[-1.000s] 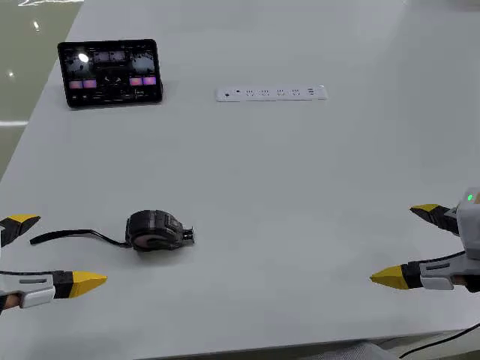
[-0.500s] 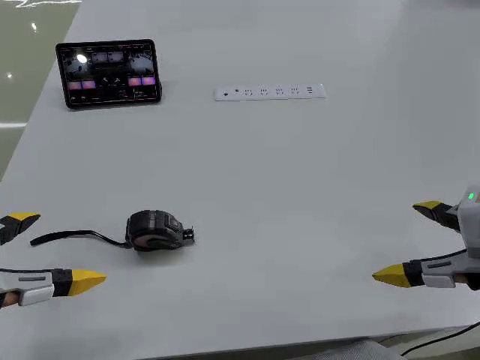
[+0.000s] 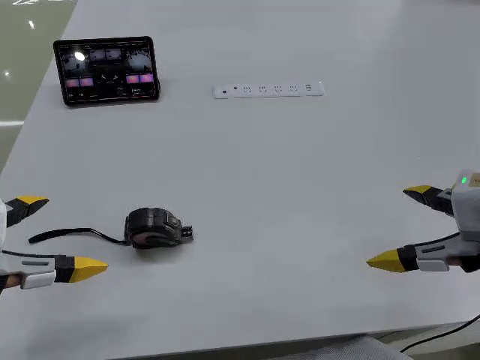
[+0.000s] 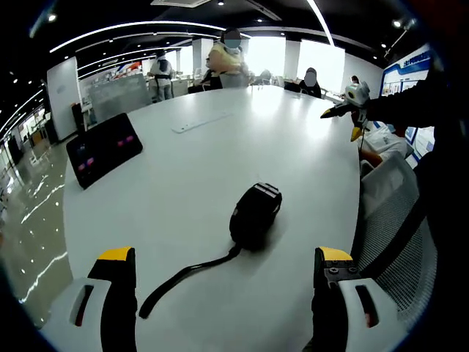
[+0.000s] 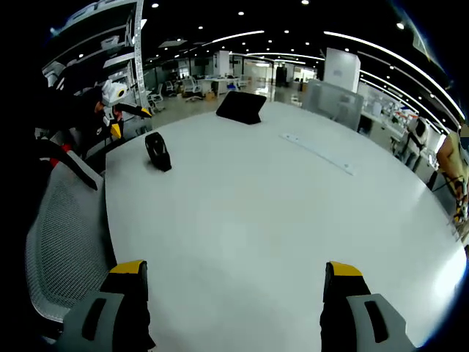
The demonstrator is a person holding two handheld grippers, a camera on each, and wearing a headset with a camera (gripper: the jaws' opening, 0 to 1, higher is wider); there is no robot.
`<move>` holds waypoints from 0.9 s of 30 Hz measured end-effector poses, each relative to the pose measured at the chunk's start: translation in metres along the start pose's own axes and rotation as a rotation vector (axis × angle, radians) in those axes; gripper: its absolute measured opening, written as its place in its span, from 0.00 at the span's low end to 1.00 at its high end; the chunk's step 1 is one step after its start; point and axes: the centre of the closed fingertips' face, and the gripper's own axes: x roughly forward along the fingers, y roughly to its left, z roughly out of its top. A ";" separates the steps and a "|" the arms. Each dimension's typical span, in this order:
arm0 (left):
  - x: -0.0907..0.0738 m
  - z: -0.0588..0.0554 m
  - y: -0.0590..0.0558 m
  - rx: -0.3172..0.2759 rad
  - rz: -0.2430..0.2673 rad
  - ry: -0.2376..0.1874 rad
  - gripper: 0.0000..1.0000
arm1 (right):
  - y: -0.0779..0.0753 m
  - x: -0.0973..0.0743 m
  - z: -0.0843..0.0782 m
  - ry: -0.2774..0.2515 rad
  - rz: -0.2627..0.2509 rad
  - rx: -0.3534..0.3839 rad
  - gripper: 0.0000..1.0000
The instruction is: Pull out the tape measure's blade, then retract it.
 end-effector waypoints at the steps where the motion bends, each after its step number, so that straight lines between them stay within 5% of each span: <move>1: 0.002 0.001 0.000 0.008 -0.009 0.010 0.99 | -0.002 0.001 0.002 0.002 -0.003 -0.001 0.99; 9: 0.027 0.015 -0.005 0.123 -0.084 0.080 0.99 | -0.001 0.021 0.015 0.006 0.031 -0.043 0.99; 14: 0.043 0.017 -0.015 0.238 -0.149 0.141 0.96 | 0.000 0.032 0.022 0.008 0.051 -0.059 0.99; 18: 0.056 0.021 -0.024 0.274 -0.197 0.162 0.92 | 0.001 0.038 0.026 0.008 0.067 -0.069 0.99; 27: 0.082 0.015 -0.039 0.390 -0.274 0.263 0.84 | 0.006 0.055 0.033 0.030 0.104 -0.130 0.99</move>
